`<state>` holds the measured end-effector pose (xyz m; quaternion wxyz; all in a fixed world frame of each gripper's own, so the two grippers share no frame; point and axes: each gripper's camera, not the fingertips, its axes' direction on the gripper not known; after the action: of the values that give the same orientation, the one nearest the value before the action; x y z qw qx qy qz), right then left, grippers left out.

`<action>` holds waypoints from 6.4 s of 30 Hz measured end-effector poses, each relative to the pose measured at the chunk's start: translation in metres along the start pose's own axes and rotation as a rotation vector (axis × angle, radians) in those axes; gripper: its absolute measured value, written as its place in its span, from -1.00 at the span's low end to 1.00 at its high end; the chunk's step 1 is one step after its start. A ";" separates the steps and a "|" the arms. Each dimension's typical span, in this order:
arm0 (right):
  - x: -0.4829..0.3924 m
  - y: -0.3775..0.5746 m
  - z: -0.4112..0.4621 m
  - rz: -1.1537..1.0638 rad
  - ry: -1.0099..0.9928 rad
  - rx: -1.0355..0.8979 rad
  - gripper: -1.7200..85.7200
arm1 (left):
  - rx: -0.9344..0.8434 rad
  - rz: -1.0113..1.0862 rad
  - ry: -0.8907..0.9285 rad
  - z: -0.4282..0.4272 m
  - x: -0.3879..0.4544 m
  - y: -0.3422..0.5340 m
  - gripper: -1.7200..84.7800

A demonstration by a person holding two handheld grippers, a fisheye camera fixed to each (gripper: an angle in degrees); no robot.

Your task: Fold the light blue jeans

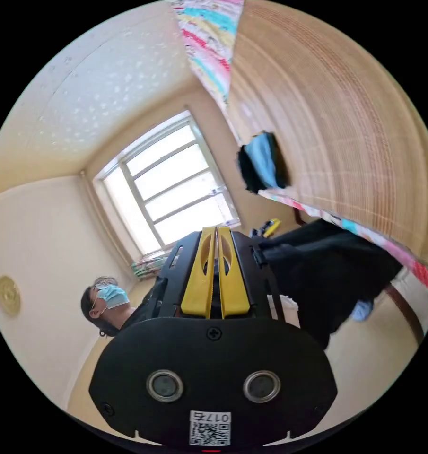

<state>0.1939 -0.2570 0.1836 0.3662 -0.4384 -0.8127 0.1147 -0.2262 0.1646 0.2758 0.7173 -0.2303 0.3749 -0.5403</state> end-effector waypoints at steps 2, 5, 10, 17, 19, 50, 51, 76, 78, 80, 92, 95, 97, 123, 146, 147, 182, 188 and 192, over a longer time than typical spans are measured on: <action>0.012 -0.032 0.052 0.035 -0.001 -0.086 -0.95 | 0.036 0.049 0.004 -0.022 0.003 -0.005 -0.84; 0.037 -0.070 0.144 0.123 0.105 -0.293 -0.95 | 0.035 0.151 -0.128 -0.039 0.028 -0.016 -0.84; 0.027 -0.095 0.217 0.002 0.381 -0.277 -0.95 | -0.037 0.428 -0.257 -0.031 0.099 -0.041 -0.81; 0.007 -0.068 0.199 -0.036 0.523 -0.010 -0.95 | -0.067 0.649 -0.399 -0.011 0.189 -0.099 -0.72; 0.012 -0.046 0.182 0.001 0.512 0.090 -0.95 | -0.070 0.660 -0.411 -0.010 0.202 -0.118 -0.71; 0.066 -0.192 0.301 -0.106 0.123 -0.133 -0.46 | -1.177 1.998 0.559 -0.056 0.428 0.353 -0.98; 0.083 -0.199 0.320 -0.043 0.133 -0.259 -0.50 | -1.173 2.021 0.534 -0.051 0.425 0.370 -0.98; -0.157 -0.055 0.304 -1.209 0.068 -0.505 -0.89 | -0.452 1.408 0.761 -0.068 0.446 0.215 -0.81; -0.156 -0.045 0.322 -1.236 0.186 -0.502 -0.89 | -0.380 1.287 0.656 -0.067 0.444 0.181 -0.79; -0.149 -0.048 0.332 -1.208 0.236 -0.506 -0.89 | -0.434 1.126 0.603 -0.037 0.444 0.146 -0.71; -0.117 -0.033 0.398 -1.105 0.189 -0.648 -0.90 | -1.200 0.415 0.807 0.222 0.417 0.143 -0.87; -0.121 -0.013 0.414 -1.122 0.268 -0.644 -0.89 | -1.233 0.602 0.973 0.218 0.452 0.146 -0.97; -0.124 0.002 0.419 -1.148 0.325 -0.601 -0.89 | -1.220 0.817 0.970 0.201 0.478 0.149 -0.97; -0.179 0.072 0.519 -1.100 1.159 0.254 -0.85 | -0.706 1.743 0.556 0.169 0.499 0.320 -0.97; -0.396 0.210 0.497 -1.652 -0.020 0.303 -0.93 | -0.296 2.035 0.248 0.198 0.421 0.450 -0.65; -0.399 0.220 0.501 -1.652 0.030 0.374 -0.93 | -0.288 2.034 0.260 0.195 0.421 0.452 -0.65; -0.491 0.375 0.620 -1.639 0.680 1.055 -0.94 | 0.503 2.186 0.395 0.151 0.357 0.587 -0.64; -0.500 0.366 0.610 -1.582 0.641 0.998 -0.93 | 0.566 2.168 0.366 0.146 0.345 0.581 -0.66; -0.500 0.354 0.607 -1.550 0.620 0.981 -0.93 | 0.533 2.195 0.361 0.153 0.352 0.590 -0.63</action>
<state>0.1676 -0.3647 -0.6715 0.6806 0.4099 -0.6055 0.0471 0.2975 0.0023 -0.1666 0.7639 0.4619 0.3450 0.2900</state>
